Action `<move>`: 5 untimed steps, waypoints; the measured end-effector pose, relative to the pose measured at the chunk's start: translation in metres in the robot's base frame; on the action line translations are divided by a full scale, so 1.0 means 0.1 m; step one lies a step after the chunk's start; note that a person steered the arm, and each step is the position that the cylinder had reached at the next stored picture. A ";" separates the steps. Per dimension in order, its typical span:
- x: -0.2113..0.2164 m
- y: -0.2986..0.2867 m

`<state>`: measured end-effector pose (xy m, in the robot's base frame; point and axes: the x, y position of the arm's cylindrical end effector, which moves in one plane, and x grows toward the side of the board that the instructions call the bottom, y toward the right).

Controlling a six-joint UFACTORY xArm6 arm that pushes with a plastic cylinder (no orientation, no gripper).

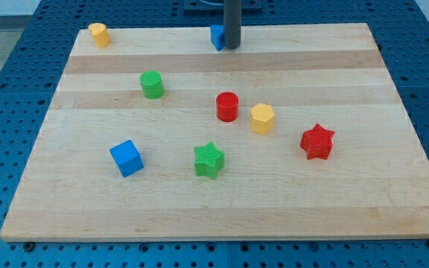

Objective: Slide the blue triangle to the top center

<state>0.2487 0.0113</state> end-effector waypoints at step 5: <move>0.09 -0.67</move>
<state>0.2579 -0.0560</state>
